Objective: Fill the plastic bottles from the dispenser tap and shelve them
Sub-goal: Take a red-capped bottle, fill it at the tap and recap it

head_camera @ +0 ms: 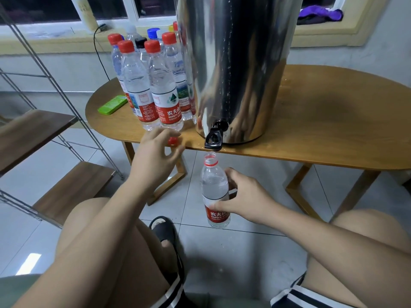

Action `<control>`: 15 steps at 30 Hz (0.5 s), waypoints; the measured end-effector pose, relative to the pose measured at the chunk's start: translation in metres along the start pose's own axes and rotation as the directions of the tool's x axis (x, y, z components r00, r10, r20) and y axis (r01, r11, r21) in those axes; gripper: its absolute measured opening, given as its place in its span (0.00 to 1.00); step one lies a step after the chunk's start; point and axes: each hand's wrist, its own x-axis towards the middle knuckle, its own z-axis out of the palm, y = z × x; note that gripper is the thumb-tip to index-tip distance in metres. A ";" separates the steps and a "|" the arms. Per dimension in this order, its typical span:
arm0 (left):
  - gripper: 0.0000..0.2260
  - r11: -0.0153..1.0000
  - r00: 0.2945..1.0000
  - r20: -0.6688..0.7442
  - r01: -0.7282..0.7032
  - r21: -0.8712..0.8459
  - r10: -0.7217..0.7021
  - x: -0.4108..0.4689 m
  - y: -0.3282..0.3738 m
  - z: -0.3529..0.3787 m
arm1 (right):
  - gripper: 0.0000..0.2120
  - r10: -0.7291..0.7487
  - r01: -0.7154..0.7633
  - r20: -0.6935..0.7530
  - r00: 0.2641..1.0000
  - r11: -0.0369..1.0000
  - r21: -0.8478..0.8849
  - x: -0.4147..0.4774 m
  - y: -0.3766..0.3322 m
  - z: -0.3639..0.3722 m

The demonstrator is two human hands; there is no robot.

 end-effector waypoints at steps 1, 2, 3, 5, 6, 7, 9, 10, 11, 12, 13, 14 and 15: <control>0.13 1.000 1.000 0.015 -0.005 0.031 0.005 0.001 -0.002 0.004 | 0.30 -0.007 0.007 0.002 1.000 1.000 0.005 -0.001 -0.001 0.000; 0.13 0.998 1.000 0.024 -0.010 0.055 0.009 0.002 -0.004 0.007 | 0.30 -0.013 0.013 0.004 1.000 1.000 0.008 -0.002 -0.002 0.000; 0.12 0.998 1.000 0.028 -0.008 0.069 0.006 0.004 -0.006 0.010 | 0.30 -0.019 0.019 0.005 1.000 1.000 0.010 -0.003 -0.003 0.000; 0.12 0.997 1.000 0.023 0.002 0.079 -0.004 0.008 -0.008 0.012 | 0.29 -0.031 0.031 0.002 1.000 0.999 0.016 -0.004 -0.004 0.001; 0.11 0.997 1.000 0.021 0.013 0.080 -0.015 0.010 -0.009 0.013 | 0.28 -0.036 0.036 0.001 0.999 0.999 0.022 -0.005 -0.005 0.001; 0.11 0.996 1.000 0.018 0.022 0.081 -0.024 0.011 -0.009 0.013 | 0.28 -0.040 0.040 0.001 0.999 0.999 0.027 -0.006 -0.005 0.000; 0.10 0.997 0.999 0.017 0.029 0.076 -0.030 0.015 -0.010 0.013 | 0.28 -0.050 0.050 0.007 0.999 0.998 0.036 -0.007 -0.007 0.000; 0.10 0.997 0.999 0.020 0.034 0.063 -0.035 0.016 -0.010 0.013 | 0.29 -0.051 0.051 0.012 0.999 0.998 0.038 -0.007 -0.007 -0.001; 0.09 0.998 0.999 0.027 0.043 0.045 -0.044 0.017 -0.010 0.012 | 0.29 -0.051 0.050 0.016 0.999 0.998 0.038 -0.008 -0.007 -0.001; 0.08 0.998 0.998 0.036 0.049 0.030 -0.050 0.018 -0.010 0.011 | 0.30 -0.052 0.051 0.018 0.999 0.998 0.034 -0.007 -0.006 -0.001; 0.08 0.998 0.997 0.047 0.052 0.022 -0.053 0.019 -0.009 0.010 | 0.30 -0.051 0.050 0.020 0.999 0.998 0.026 -0.007 -0.006 -0.001; 0.07 0.999 0.997 0.056 0.051 0.019 -0.052 0.018 -0.009 0.010 | 0.31 -0.048 0.048 0.022 0.999 0.999 0.015 -0.007 -0.005 -0.001; 0.06 0.999 0.997 0.059 0.048 0.018 -0.049 0.018 -0.009 0.010 | 0.31 -0.044 0.044 0.026 0.999 0.999 0.003 -0.006 -0.005 0.000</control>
